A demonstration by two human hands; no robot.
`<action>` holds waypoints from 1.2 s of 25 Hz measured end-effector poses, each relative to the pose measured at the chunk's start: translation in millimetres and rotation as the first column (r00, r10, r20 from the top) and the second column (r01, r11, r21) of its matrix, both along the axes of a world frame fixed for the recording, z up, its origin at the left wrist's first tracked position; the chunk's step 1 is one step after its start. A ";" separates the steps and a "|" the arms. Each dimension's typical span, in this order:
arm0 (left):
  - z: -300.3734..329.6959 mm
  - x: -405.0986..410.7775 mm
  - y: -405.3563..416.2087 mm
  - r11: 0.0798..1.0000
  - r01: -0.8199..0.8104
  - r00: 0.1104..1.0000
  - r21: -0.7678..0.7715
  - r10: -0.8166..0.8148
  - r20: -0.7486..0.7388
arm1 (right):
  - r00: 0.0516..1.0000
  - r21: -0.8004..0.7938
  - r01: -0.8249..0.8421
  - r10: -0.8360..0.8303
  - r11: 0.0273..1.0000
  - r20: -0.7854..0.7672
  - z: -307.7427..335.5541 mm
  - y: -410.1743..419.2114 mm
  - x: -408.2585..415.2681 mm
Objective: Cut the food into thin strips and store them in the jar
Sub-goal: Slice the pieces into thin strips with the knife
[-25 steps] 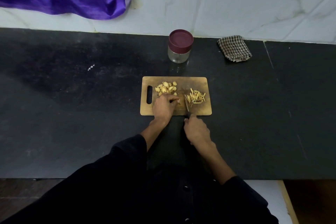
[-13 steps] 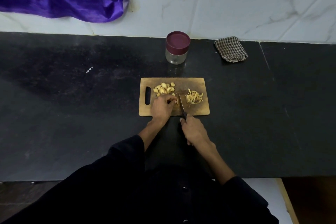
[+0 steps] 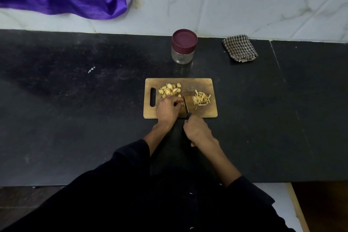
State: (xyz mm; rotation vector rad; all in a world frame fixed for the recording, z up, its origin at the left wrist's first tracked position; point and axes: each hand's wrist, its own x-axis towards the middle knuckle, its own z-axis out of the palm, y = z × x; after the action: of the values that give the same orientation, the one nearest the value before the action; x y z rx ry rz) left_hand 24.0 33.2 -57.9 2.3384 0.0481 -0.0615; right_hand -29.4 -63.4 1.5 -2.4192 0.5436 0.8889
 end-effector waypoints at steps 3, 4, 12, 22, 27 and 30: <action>-0.4 0.4 0.2 1.000 0.005 1.000 0.003 -0.005 0.000 | 0.997 0.001 0.021 -0.021 1.000 -0.075 7.6 0.7 6.7; -0.7 0.6 0.3 1.000 0.003 1.000 0.000 -0.003 0.001 | 0.997 0.007 0.023 -0.023 1.000 -0.070 5.0 1.6 4.9; -1.4 -0.2 -0.7 1.000 -0.012 1.000 -0.008 0.012 0.020 | 0.998 -0.022 -0.023 0.024 1.000 0.066 -20.6 3.9 -15.3; -1.5 -3.8 -0.3 0.996 0.057 0.996 0.074 -0.062 0.061 | 0.992 -0.026 -0.001 0.004 1.000 0.123 -23.1 -8.9 -10.2; -6.1 -2.0 0.9 0.997 0.049 0.997 0.054 -0.052 0.051 | 0.980 0.002 0.072 -0.072 0.997 0.184 -16.9 -26.8 -5.7; -8.0 0.3 4.0 0.999 0.042 0.999 -0.013 -0.042 0.018 | 0.987 0.053 0.023 -0.031 0.998 0.158 -17.4 -20.3 -11.9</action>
State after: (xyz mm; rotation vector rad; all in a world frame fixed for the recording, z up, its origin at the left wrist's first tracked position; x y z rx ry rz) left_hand 24.4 37.2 -66.0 2.3264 -0.0099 -0.0620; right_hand -41.3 -83.6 -15.8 -2.4049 0.4871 0.6827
